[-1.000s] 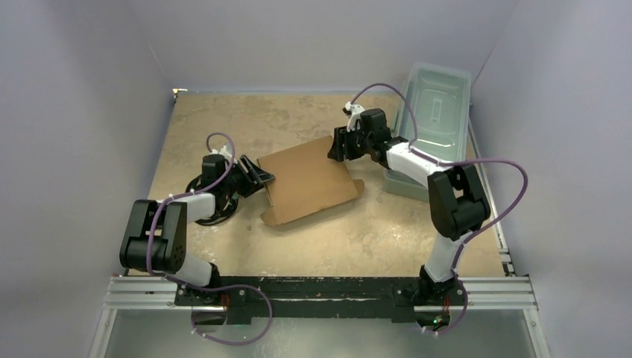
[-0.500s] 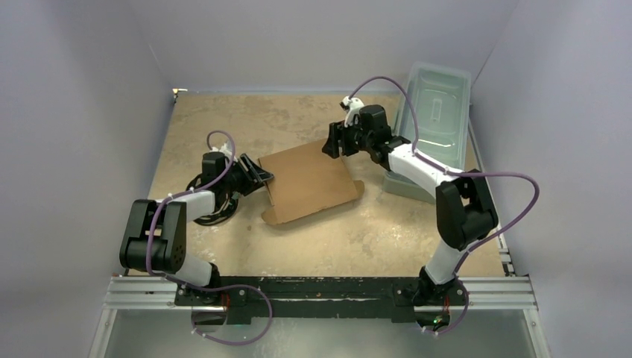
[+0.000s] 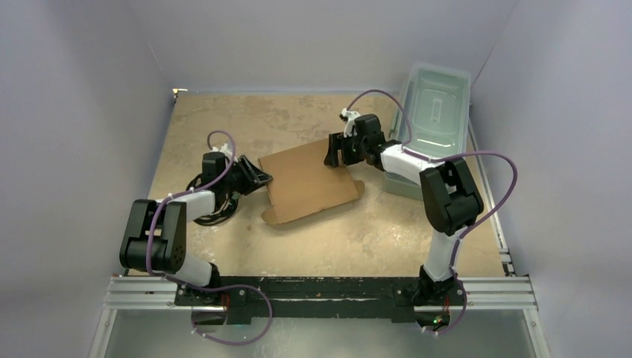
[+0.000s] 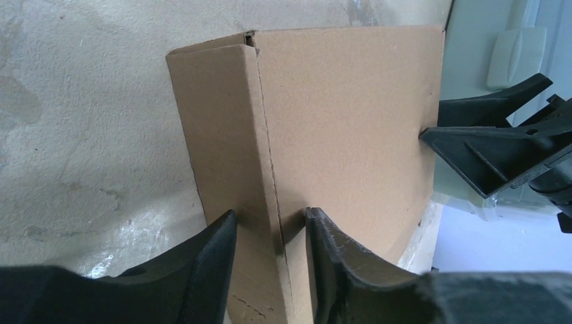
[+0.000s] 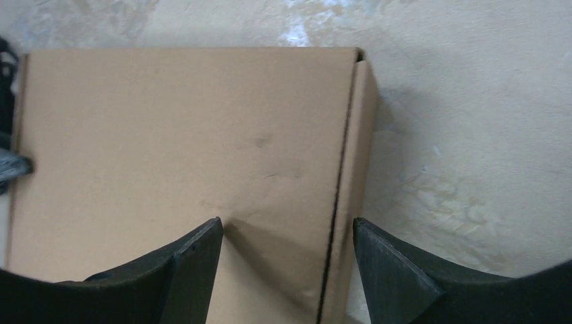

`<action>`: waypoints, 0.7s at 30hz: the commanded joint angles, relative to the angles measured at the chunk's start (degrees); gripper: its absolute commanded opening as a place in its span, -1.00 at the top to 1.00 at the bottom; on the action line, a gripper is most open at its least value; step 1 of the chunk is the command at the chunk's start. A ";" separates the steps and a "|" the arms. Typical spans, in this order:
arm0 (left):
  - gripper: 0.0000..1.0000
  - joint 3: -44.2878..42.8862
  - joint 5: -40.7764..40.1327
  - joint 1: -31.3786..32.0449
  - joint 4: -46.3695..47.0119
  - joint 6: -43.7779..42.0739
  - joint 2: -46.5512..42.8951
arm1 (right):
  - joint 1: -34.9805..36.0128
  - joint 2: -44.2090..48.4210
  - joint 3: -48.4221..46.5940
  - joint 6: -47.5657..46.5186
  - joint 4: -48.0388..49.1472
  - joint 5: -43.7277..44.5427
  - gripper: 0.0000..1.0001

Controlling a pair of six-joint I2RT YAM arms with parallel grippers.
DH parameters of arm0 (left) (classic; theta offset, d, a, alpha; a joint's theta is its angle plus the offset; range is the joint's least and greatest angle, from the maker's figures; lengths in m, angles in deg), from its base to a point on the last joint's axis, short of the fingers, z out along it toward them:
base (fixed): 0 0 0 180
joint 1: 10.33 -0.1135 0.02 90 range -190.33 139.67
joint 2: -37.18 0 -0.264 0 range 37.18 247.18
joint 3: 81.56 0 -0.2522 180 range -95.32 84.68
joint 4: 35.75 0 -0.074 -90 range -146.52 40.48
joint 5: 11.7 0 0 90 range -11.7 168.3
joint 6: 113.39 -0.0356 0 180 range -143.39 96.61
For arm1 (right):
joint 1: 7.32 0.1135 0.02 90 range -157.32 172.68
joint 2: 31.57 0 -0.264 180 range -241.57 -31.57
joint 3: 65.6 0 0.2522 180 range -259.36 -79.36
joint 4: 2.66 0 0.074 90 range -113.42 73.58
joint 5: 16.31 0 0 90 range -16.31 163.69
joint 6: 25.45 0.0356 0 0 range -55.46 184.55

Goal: Fold the paper box

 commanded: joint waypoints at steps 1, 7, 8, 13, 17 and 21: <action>0.28 -2.33 1.87 0.83 2.09 -0.54 0.31 | -0.24 0.99 0.08 1.82 1.69 -9.05 -0.44; 0.37 -4.41 3.06 1.52 -0.30 -1.36 -1.19 | -0.12 1.95 0.12 3.39 2.86 -16.85 -0.24; 0.37 -4.80 3.17 1.60 -0.86 -1.44 -1.67 | -0.08 2.02 0.03 3.69 2.65 -17.01 -0.23; 0.37 -6.56 2.55 1.61 -5.55 -3.07 -5.11 | 0.90 1.65 -0.35 6.23 3.55 -19.44 -0.22; 0.36 -6.99 1.12 1.61 -8.63 -3.71 -8.35 | 2.96 1.42 -1.23 7.82 4.11 -20.81 -0.21; 0.35 -7.44 -0.41 1.62 -11.68 -4.28 -11.82 | 4.62 1.10 -2.30 8.71 4.24 -20.92 -0.21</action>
